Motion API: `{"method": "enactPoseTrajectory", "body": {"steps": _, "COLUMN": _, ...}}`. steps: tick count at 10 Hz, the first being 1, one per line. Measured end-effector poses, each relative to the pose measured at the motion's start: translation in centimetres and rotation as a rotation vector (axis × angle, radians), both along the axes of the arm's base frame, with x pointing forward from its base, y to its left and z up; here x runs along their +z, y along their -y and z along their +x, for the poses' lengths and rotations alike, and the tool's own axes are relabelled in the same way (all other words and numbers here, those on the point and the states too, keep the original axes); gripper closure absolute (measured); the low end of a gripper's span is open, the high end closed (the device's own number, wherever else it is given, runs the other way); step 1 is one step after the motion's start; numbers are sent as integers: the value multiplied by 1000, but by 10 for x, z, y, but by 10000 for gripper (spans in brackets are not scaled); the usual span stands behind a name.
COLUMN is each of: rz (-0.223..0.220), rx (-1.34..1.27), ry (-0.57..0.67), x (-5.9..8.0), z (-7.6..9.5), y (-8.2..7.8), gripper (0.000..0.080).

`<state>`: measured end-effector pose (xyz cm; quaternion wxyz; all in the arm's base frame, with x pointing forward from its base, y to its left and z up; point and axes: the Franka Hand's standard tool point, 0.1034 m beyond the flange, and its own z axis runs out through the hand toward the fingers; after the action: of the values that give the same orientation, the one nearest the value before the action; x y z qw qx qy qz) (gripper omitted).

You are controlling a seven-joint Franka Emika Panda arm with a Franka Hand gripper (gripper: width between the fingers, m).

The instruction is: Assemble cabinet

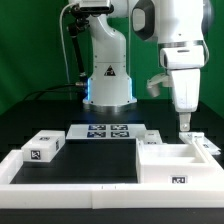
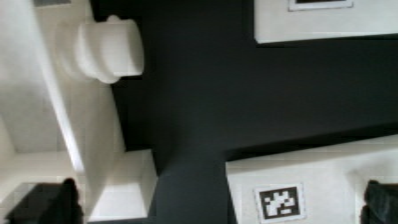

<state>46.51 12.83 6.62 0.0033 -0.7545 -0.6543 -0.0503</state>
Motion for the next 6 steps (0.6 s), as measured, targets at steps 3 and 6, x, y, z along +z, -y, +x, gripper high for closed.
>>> {"method": "enactPoseTrajectory", "body": {"steps": 3, "rz": 2, "rx": 45, "ry": 8, "x": -2, "z": -3, "y": -3, "gripper": 2}}
{"method": "enactPoseTrajectory", "body": {"steps": 6, "rz": 3, "rx": 146, "ry": 11, "x": -7, "z": -19, "y": -24, "gripper": 2}}
